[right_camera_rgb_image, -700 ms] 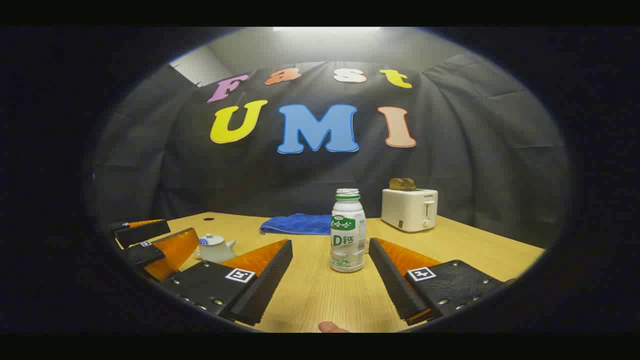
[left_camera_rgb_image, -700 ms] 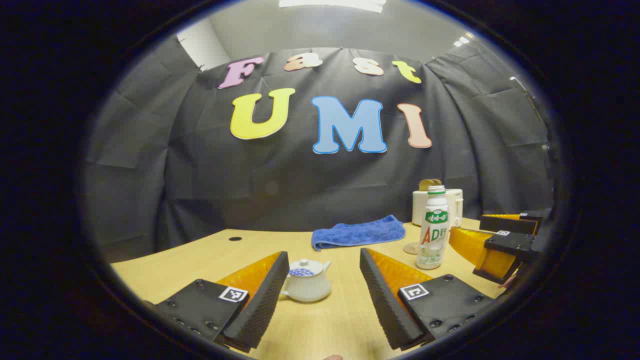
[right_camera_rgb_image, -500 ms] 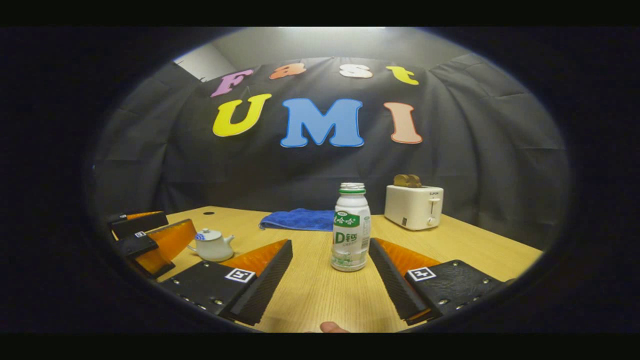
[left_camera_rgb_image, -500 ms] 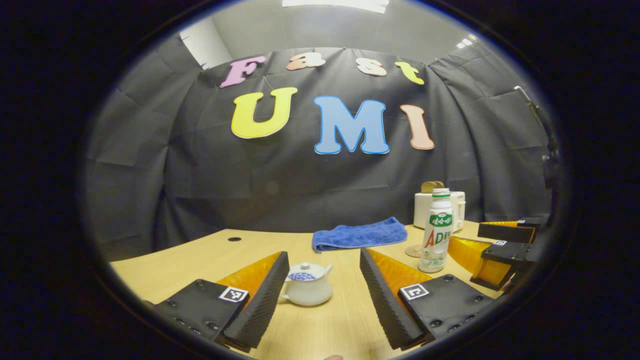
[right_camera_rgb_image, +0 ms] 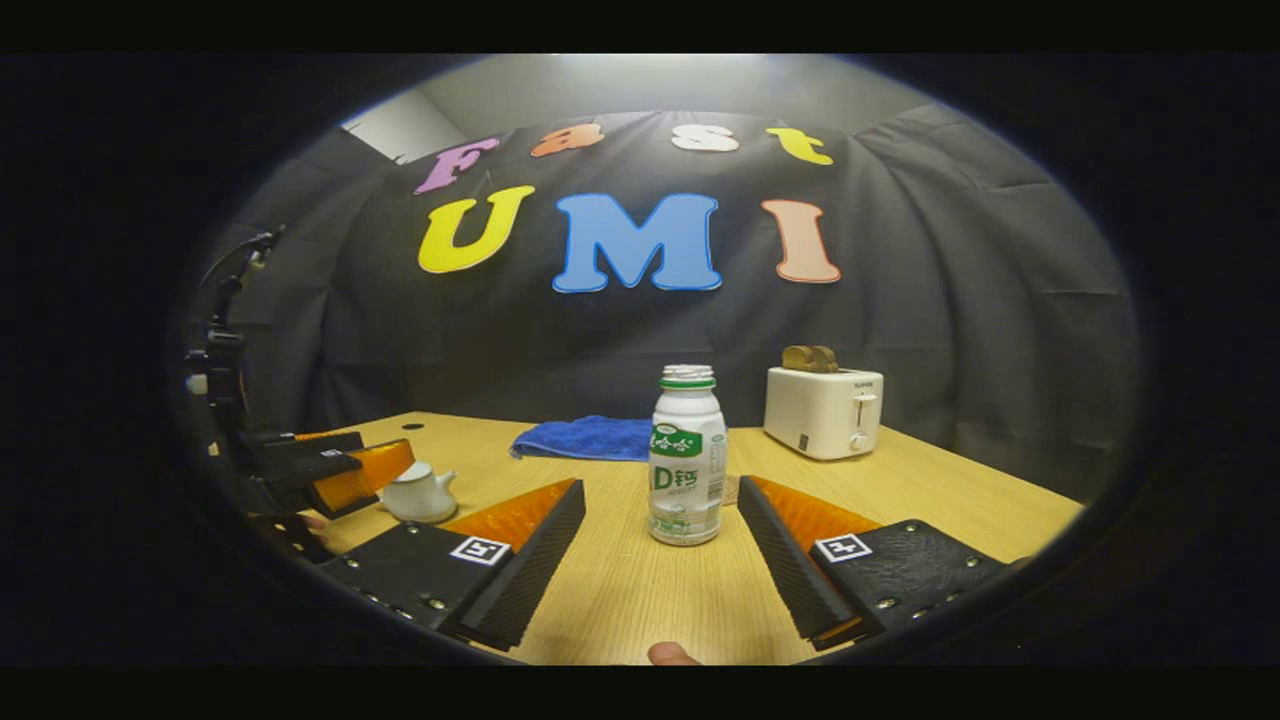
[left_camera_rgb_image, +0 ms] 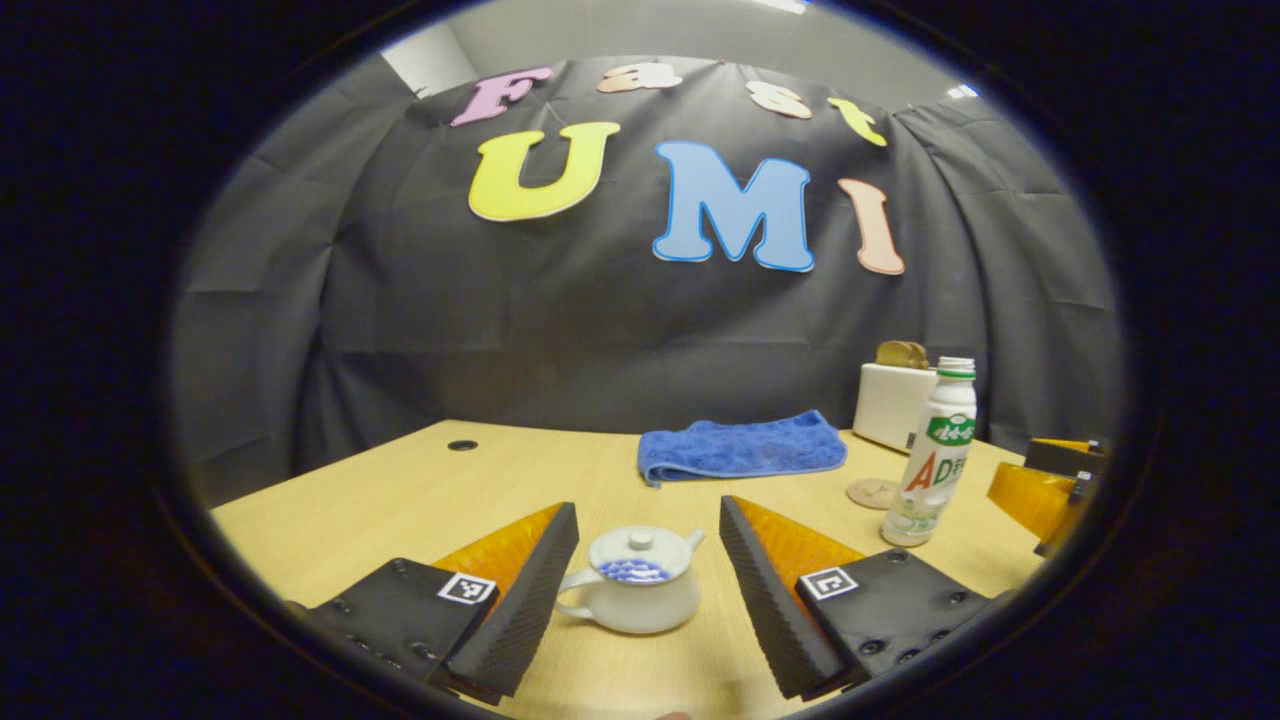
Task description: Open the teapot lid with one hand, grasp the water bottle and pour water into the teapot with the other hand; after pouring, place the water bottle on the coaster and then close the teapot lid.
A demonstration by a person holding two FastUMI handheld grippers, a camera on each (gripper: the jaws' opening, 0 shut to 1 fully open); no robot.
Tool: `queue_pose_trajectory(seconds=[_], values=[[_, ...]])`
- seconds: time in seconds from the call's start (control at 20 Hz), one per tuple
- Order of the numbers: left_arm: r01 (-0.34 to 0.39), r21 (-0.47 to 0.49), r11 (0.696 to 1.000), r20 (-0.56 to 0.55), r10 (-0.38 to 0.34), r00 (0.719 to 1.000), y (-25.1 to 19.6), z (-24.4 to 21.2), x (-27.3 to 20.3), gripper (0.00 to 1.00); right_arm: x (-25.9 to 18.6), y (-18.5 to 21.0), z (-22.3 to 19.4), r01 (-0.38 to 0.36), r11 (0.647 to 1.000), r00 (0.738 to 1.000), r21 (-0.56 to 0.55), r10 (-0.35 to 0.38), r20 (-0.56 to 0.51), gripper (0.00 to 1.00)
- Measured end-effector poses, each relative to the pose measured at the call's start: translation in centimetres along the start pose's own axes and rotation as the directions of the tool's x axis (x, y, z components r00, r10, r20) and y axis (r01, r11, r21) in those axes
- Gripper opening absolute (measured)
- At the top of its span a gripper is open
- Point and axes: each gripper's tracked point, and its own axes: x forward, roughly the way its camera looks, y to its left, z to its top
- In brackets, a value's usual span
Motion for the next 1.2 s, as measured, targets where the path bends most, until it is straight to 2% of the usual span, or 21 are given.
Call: queue_pose_trajectory(seconds=[0.25, 0.65, 0.9, 1.0, 1.1, 1.15, 1.2], values=[[-0.019, 0.012, 1.000, -0.026, 0.019, 0.999, 0.9, -0.7, 1.8, 0.99, 0.2, -0.1, -0.4, 0.001, 1.000, 1.000, 0.002, -0.001, -0.011, 0.95], [-0.006, 0.050, 0.999, -0.066, 0.009, 0.998, 0.5, -1.5, 3.9, 0.99, 0.4, -0.2, -0.5, 0.000, 1.000, 1.000, 0.005, 0.000, -0.017, 0.95], [0.015, 0.094, 0.995, -0.078, -0.008, 0.997, -0.2, -1.7, 3.7, 0.77, 0.5, -0.3, -0.4, -0.002, 1.000, 1.000, 0.011, 0.002, -0.019, 0.95], [0.009, 0.086, 0.996, -0.059, -0.004, 0.998, 0.4, -1.3, 3.8, 0.53, 0.5, -0.6, -0.2, -0.002, 1.000, 1.000, 0.004, 0.002, -0.014, 0.95], [0.038, 0.064, 0.997, -0.046, -0.035, 0.998, -0.1, -1.1, 3.8, 0.28, 0.8, -0.7, -0.1, -0.010, 1.000, 1.000, 0.004, 0.010, -0.012, 0.95], [0.042, 0.066, 0.997, -0.035, -0.040, 0.999, 0.0, -1.0, 3.9, 0.27, 1.1, -0.9, -0.2, -0.014, 1.000, 1.000, -0.001, 0.014, -0.014, 0.95], [0.040, 0.068, 0.997, -0.017, -0.039, 0.999, 0.2, -0.7, 3.9, 0.18, 1.5, -1.1, -0.3, -0.016, 1.000, 1.000, -0.012, 0.016, -0.018, 0.95]])
